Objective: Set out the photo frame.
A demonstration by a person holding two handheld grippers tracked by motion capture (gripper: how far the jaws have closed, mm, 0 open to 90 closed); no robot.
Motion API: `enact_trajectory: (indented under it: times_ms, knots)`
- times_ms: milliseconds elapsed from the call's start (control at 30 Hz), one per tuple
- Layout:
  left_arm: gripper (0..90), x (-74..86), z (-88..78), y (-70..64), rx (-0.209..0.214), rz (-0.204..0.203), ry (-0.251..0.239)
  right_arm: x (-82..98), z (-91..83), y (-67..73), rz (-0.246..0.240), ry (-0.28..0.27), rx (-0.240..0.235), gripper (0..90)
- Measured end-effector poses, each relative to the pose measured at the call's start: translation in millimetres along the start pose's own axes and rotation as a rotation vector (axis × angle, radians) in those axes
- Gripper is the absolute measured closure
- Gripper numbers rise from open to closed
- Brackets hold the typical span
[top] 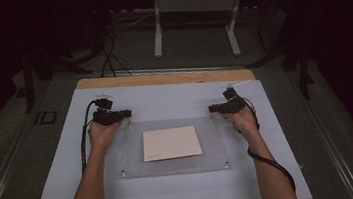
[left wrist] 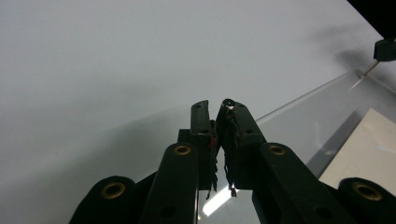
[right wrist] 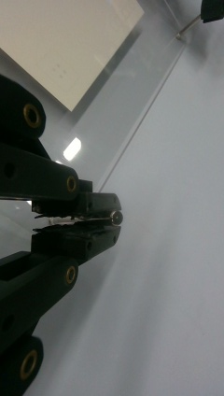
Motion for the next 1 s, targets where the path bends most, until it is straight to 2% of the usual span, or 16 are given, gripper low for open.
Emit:
enact_trajectory:
  times_ms: [100, 233, 367, 467, 567, 700, 800, 867, 900, 1000]
  knots:
    - [83.5, -1.3, 2.0, 1.5, 0.002, -0.02, 0.003, -1.1, 0.8, -0.3, 0.011, -0.012, 0.01, 84.2]
    - [83.4, -2.1, 3.9, 2.6, -0.003, -0.055, 0.006, -1.6, 1.0, 0.4, -0.012, -0.019, 0.043, 84.1]
    - [83.3, -2.5, 5.7, 3.3, -0.007, -0.074, 0.006, -3.0, -0.5, -2.2, -0.007, -0.032, 0.071, 74.7]
    - [83.4, -2.8, 7.0, 4.2, -0.011, -0.084, 0.012, -4.7, -8.2, -5.5, -0.021, -0.059, 0.14, 61.2]
    - [83.5, -3.1, 8.7, 5.2, -0.012, -0.102, 0.006, -6.7, -20.0, -4.4, -0.055, -0.101, 0.201, 58.7]
    - [83.5, -3.7, 10.8, 6.2, -0.016, -0.121, 0.001, -7.2, -35.5, 8.9, -0.098, -0.133, 0.174, 58.2]
    - [83.5, -3.8, 11.6, 6.3, -0.016, -0.133, 0.0, -4.0, -44.5, 24.2, -0.118, -0.127, 0.112, 75.6]
    - [83.6, -3.9, 12.1, 6.3, -0.025, -0.131, 0.002, -1.6, -48.9, 33.6, -0.136, -0.128, 0.087, 86.3]
    - [83.5, -4.0, 12.5, 6.4, -0.031, -0.135, 0.003, 0.2, -50.4, 38.1, -0.144, -0.123, 0.08, 89.4]
    - [83.5, -4.2, 13.1, 6.7, -0.033, -0.144, 0.003, 7.0, -52.0, 52.7, -0.177, -0.109, 0.053, 89.8]
Point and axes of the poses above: each handheld gripper's, and its own axes: z roughly forward along the jaws, x roughly out of its underside, y roughly to its left, the point moved 10 cm from there along z, roughly forward along the jaws, and after that the axes turned 12 degrees about z, right-handed, at the moved point
